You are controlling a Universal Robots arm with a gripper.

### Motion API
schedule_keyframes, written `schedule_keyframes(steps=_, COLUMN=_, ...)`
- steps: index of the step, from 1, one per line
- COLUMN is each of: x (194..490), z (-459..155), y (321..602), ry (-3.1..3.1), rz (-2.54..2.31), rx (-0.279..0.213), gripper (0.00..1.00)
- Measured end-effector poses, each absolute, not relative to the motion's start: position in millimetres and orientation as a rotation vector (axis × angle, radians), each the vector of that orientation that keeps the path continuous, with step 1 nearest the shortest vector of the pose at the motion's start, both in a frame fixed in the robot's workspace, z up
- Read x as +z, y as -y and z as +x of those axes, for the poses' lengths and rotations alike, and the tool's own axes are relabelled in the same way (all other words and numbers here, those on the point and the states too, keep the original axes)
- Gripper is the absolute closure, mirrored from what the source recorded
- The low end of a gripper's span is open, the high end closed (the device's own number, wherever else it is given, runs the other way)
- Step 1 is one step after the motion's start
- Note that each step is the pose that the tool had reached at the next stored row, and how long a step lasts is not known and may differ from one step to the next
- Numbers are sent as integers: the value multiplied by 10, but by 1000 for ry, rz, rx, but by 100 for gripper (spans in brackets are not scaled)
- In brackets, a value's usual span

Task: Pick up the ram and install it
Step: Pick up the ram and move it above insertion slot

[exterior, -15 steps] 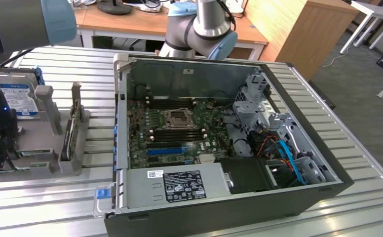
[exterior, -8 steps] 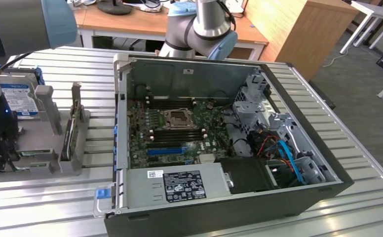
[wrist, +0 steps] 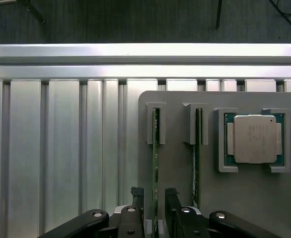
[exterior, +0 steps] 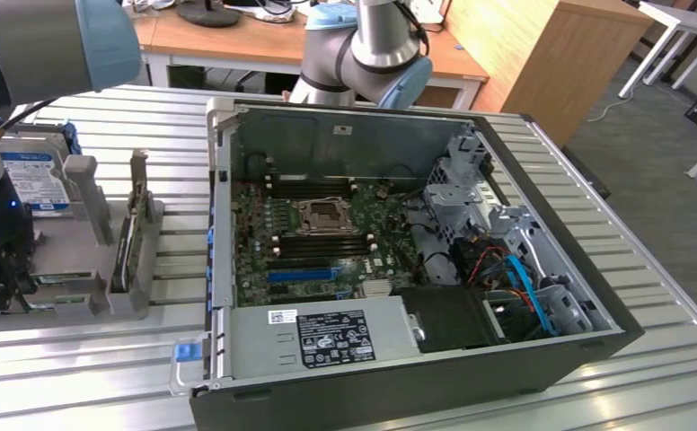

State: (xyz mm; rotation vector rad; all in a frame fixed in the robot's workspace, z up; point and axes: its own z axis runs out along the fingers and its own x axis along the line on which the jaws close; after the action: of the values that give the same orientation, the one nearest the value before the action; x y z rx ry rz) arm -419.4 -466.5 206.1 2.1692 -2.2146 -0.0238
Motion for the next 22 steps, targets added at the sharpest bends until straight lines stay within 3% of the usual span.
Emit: schedule_keyframes(steps=22, x=2053, z=-4071, y=4665, ry=2215, rz=2170, rx=-25, gripper=69)
